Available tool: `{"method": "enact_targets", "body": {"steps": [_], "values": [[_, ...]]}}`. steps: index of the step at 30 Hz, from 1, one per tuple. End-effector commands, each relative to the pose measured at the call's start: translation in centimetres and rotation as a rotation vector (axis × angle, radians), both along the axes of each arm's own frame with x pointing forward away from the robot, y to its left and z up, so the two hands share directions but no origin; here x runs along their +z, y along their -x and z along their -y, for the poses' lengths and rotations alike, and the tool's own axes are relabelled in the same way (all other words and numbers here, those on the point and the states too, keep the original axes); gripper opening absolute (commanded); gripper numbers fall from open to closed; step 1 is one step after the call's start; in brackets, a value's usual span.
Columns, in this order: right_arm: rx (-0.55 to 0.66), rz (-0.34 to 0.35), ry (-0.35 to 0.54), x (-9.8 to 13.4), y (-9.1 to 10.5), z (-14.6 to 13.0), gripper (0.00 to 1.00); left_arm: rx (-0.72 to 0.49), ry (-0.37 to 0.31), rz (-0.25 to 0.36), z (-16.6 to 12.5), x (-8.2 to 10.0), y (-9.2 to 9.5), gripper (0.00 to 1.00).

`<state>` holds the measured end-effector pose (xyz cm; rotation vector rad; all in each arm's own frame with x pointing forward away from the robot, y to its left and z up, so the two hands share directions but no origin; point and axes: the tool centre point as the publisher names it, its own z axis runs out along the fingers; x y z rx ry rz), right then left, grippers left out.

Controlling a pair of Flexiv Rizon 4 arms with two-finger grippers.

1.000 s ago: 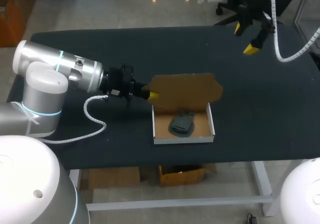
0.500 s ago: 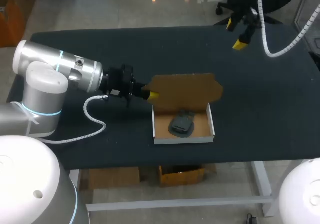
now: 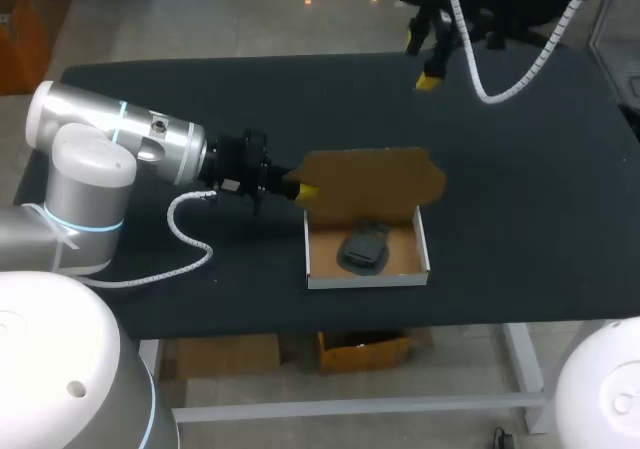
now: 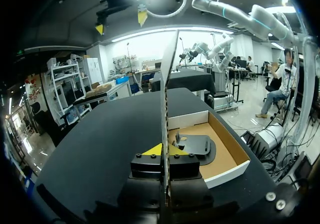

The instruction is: Assemble the packaging by folding the flat box into shape, placing the metal phone stand inside, and closing the box properly

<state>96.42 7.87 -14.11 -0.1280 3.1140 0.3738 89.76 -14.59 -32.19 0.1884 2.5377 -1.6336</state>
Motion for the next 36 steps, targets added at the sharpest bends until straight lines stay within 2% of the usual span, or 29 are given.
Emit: {"method": "enact_targets", "body": {"steps": [1,3,4,7,12,16,26,36], "values": [[0.012,-0.021,0.099,-0.5,-1.3,-2.2,0.71,-0.001,0.002,0.001,0.2,-0.6,0.0,0.0],[0.019,-0.019,0.118,-0.8,-1.5,-3.1,0.47,-0.001,0.002,0.001,0.2,-0.6,0.0,0.0],[0.021,-0.021,0.122,-1.1,-1.6,-3.5,0.45,-0.001,0.002,0.001,0.2,-0.6,0.0,0.0],[0.024,-0.027,0.143,-1.7,-1.7,-4.4,0.47,-0.001,0.002,0.001,0.2,-0.6,0.0,0.0],[0.027,-0.042,0.161,-2.8,-1.2,-5.6,0.44,-0.001,0.002,0.001,0.2,-0.6,0.0,0.0],[0.025,-0.057,0.175,-4.0,-0.4,-6.2,0.45,-0.001,0.002,0.001,0.2,-0.6,0.0,0.0],[0.024,-0.068,0.214,-5.8,2.0,-6.9,0.45,-0.001,0.002,0.001,0.2,-0.6,0.0,0.0],[0.039,-0.078,0.227,-7.3,3.4,-6.8,0.45,-0.001,0.002,0.001,0.2,-0.6,0.0,0.0]]}}
